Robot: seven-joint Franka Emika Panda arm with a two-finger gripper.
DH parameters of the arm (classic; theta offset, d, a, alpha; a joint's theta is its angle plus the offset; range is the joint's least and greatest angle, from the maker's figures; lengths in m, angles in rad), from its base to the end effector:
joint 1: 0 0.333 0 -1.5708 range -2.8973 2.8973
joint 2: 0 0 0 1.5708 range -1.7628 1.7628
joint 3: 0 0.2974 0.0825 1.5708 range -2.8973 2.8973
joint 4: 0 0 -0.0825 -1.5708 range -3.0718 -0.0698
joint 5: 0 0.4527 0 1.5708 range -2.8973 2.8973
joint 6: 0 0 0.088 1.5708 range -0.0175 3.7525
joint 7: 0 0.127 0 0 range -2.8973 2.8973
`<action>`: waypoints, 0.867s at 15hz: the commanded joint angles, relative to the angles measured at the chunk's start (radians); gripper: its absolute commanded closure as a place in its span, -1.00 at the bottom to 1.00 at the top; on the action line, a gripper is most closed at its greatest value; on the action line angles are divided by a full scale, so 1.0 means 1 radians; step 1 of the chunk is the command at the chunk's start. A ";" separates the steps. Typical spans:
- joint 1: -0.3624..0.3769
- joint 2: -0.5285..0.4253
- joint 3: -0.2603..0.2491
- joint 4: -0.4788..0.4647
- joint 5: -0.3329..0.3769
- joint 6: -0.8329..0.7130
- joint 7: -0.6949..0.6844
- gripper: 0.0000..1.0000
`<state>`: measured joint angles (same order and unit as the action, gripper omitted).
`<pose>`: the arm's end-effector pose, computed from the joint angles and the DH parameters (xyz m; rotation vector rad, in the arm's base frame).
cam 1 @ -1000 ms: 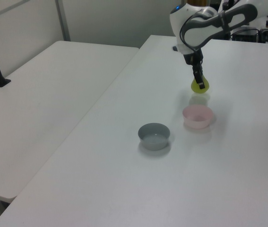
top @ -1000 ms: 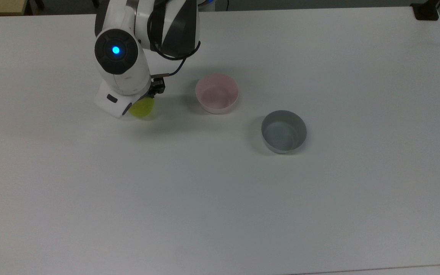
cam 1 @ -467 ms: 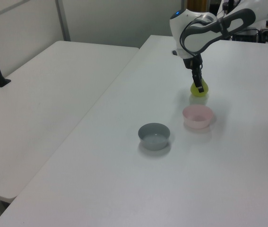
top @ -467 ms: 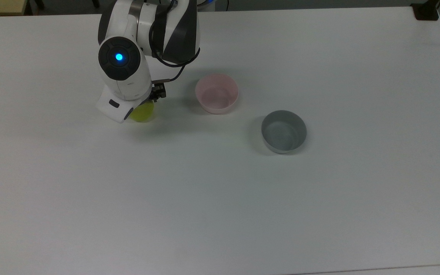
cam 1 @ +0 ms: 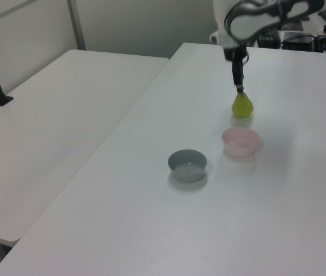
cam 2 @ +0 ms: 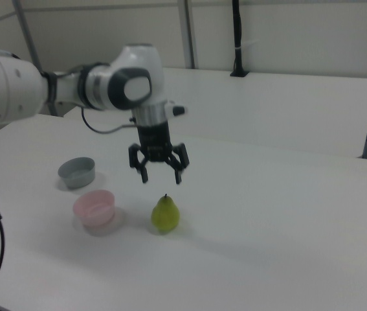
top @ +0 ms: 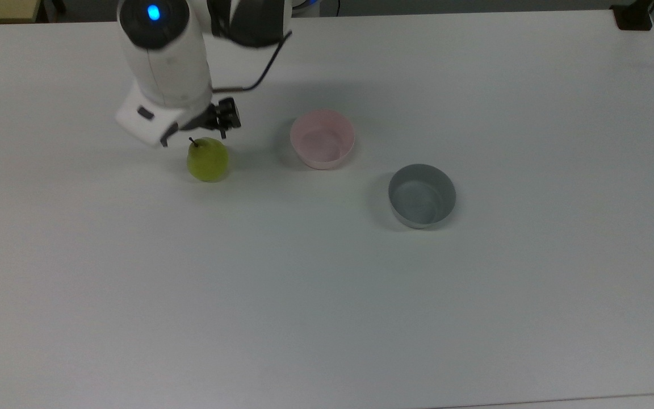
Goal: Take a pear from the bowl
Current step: 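Open the gripper and raise it away from the pear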
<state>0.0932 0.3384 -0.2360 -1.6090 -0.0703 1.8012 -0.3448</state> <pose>0.6898 -0.0950 0.3647 3.0027 0.3474 -0.2554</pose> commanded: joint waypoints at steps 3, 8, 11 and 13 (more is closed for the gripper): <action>0.013 -0.228 0.001 -0.049 -0.011 -0.178 0.047 -1.00; 0.002 -0.260 -0.011 -0.048 -0.010 -0.189 0.041 -1.00; 0.002 -0.260 -0.016 -0.043 -0.014 -0.197 0.046 -1.00; 0.010 -0.251 -0.022 -0.042 -0.016 -0.191 0.047 -1.00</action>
<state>0.0892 0.0941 -0.2464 -1.6351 -0.0703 1.6013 -0.3239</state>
